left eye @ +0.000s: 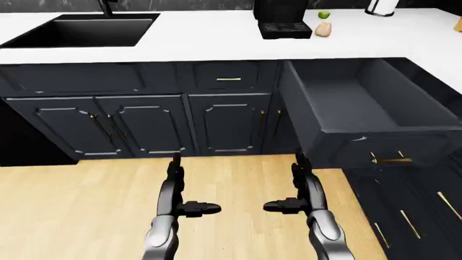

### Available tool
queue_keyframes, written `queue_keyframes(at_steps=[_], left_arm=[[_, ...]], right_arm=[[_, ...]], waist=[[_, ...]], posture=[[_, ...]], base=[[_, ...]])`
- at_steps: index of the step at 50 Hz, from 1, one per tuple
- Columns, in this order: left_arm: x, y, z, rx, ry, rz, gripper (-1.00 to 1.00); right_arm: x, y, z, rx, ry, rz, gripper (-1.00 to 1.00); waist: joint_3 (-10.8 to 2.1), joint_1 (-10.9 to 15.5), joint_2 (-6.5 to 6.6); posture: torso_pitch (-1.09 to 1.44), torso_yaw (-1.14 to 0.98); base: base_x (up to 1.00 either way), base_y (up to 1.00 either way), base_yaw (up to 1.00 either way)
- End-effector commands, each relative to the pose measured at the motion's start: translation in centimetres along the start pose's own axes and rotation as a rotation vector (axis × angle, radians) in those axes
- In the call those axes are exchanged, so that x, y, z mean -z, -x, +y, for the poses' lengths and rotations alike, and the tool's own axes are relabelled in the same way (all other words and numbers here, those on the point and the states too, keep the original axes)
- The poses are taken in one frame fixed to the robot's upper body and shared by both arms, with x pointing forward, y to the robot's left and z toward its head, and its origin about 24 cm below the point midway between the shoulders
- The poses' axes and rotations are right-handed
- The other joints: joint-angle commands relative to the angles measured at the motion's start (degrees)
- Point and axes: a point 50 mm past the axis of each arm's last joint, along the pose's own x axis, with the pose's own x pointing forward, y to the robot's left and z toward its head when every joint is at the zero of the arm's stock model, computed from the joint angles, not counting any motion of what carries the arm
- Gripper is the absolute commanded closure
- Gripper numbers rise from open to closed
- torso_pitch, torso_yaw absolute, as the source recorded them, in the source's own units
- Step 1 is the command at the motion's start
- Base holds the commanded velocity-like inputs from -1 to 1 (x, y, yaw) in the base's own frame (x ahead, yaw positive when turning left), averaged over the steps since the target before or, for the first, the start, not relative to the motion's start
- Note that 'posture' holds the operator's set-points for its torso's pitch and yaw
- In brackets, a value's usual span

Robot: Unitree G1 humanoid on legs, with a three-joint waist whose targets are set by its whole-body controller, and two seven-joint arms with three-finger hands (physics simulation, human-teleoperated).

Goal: Close the right drawer.

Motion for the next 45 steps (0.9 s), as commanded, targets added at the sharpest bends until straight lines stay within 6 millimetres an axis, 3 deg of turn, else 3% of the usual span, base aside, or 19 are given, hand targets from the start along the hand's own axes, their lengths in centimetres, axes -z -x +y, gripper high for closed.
queue_keyframes(at_steps=[1,3,5,7,8,16,24,27,33,45], left_arm=[[-3.4,-0.4,-0.2,0.009,-0.008,-0.17,-1.0],[-3.6,-0.2,-0.5,0.019,-0.021,-0.19,-1.0],[-3.9,-0.2,-0.3,0.009,-0.007,-0.206,-1.0],[-4.1,-0.2,-0.3,0.0,-0.021,-0.22,-1.0],[-4.4,0.0,-0.3,-0.01,-0.036,-0.24,-1.0],[-8.2,2.0,0.1,-0.051,-0.089,-0.389,-1.0],[-14.0,7.0,0.3,-0.077,-0.087,-0.707,-1.0],[-15.2,8.5,0.0,-0.065,-0.085,-0.772,-1.0],[-16.8,10.4,0.2,-0.071,-0.079,-0.866,-1.0],[-18.9,13.9,0.3,-0.052,-0.045,-1.01,-1.0]], right_arm=[[-3.7,-0.6,-0.5,0.079,0.007,-0.211,-1.0],[-4.4,-0.2,0.0,0.039,-0.03,-0.259,-1.0],[-5.1,0.3,0.3,0.011,-0.008,-0.298,-1.0],[-5.3,0.4,0.1,0.013,-0.021,-0.301,-1.0],[-5.3,0.7,0.2,-0.022,-0.025,-0.301,-1.0],[-7.4,2.5,0.7,-0.078,0.008,-0.411,-1.0],[-12.0,6.4,1.8,-0.06,0.154,-0.728,-1.0],[-12.7,7.0,1.2,-0.041,0.1,-0.765,-1.0],[-15.8,10.1,0.2,0.036,0.083,-0.913,-1.0],[-18.0,13.8,0.8,0.013,0.123,-1.058,-1.0]], waist=[[-0.05,-0.1,-0.45],[-3.63,0.4,0.06],[-1.11,0.4,-0.41],[-3.87,0.5,-0.39],[-4.18,0.4,-0.37],[-4.64,0.2,-0.33],[-5.0,0.3,-0.09],[-4.95,0.3,0.0],[-4.68,0.5,-0.18],[-3.77,0.3,-0.17]], posture=[[0.0,0.0],[0.0,0.0],[0.0,0.0],[0.0,0.0],[0.0,0.0],[0.0,0.0],[0.0,0.0],[0.0,0.0],[0.0,0.0],[0.0,0.0]], base=[[0.0,0.0,0.0],[0.0,0.0,0.0],[0.0,0.0,0.0],[0.0,0.0,0.0],[0.0,0.0,0.0],[0.0,0.0,0.0],[0.0,0.0,0.0],[0.0,0.0,0.0],[0.0,0.0,0.0],[0.0,0.0,0.0]])
